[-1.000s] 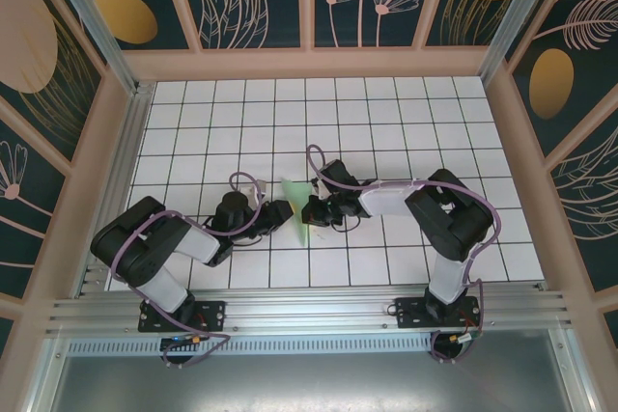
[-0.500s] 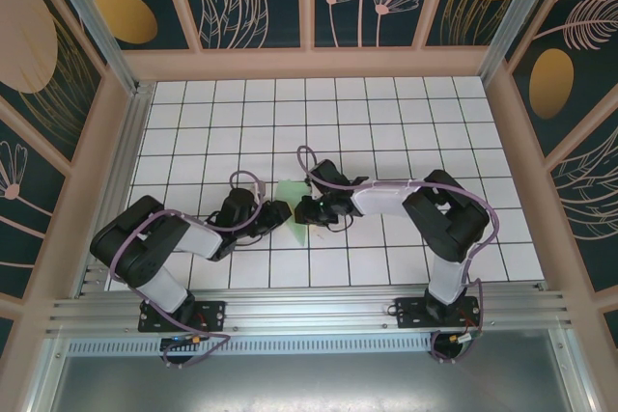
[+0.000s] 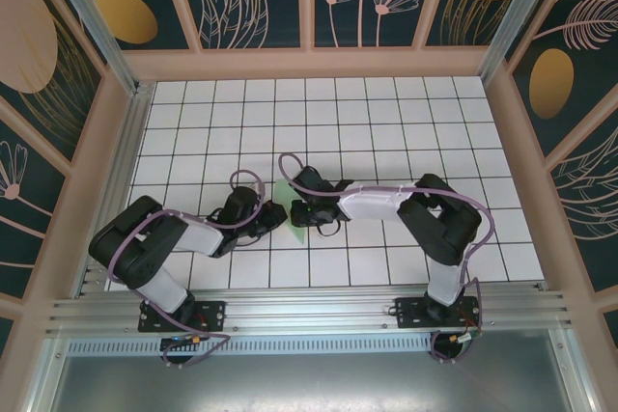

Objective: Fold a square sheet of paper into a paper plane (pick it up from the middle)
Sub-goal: Fold the wing for the fifth time at the center of the table.

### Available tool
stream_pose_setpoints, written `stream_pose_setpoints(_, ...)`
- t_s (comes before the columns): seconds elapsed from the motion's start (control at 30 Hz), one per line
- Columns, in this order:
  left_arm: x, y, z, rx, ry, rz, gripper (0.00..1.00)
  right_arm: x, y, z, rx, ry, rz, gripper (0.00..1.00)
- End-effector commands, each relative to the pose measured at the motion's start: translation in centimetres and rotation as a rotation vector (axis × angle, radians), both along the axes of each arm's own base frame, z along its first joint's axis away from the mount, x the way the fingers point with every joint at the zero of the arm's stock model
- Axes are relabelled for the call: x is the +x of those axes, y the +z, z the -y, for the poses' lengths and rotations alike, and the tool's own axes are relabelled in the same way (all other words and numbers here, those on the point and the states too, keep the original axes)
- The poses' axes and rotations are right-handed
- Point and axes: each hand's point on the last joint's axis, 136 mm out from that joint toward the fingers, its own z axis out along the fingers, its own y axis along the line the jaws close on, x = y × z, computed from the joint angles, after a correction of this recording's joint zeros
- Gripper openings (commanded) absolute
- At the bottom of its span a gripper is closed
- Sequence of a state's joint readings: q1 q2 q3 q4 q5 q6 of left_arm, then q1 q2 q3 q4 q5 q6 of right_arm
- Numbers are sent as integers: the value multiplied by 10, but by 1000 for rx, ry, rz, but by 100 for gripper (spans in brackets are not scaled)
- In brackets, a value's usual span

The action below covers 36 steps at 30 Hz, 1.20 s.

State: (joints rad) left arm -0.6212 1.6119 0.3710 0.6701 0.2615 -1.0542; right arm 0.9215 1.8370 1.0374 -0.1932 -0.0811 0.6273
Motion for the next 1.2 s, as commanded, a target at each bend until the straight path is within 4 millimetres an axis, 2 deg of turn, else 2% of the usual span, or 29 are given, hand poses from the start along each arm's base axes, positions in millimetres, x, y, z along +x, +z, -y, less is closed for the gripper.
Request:
stream_pose_setpoints(0.0, 2, -1, -3, 76, -21, 16, 7, 7, 5, 15, 45, -47, -30, 26)
stream_pose_setpoints(0.07, 5, -1, -5, 115, -30, 26, 6, 17, 29, 12, 152, -74, -27, 26)
stream_pose_setpoints(0.17, 8, 1, -6, 168, -52, 38, 6, 23, 52, 11, 257, -89, -24, 25)
stream_pose_setpoints(0.33, 12, 5, -6, 241, -94, 61, 6, 24, 60, 6, 339, -75, -68, 22)
stream_pose_setpoints(0.5, 15, 11, -2, 280, -141, 87, 6, 26, 51, 1, 368, -71, -109, 18)
stream_pose_setpoints(0.63, 17, 11, 1, 306, -168, 92, 6, 27, 33, -1, 356, -71, -156, 15)
stream_pose_setpoints(0.9, 20, 14, 4, 314, -186, 109, 7, 26, 7, 7, 318, -105, -208, 12)
stream_pose_setpoints(1.0, 19, 15, 7, 287, -188, 116, 11, 24, -1, 9, 310, -118, -228, 12)
stream_pose_setpoints(1.17, 13, 26, 18, 147, -170, 136, 30, 22, -13, 14, 286, -169, -265, 12)
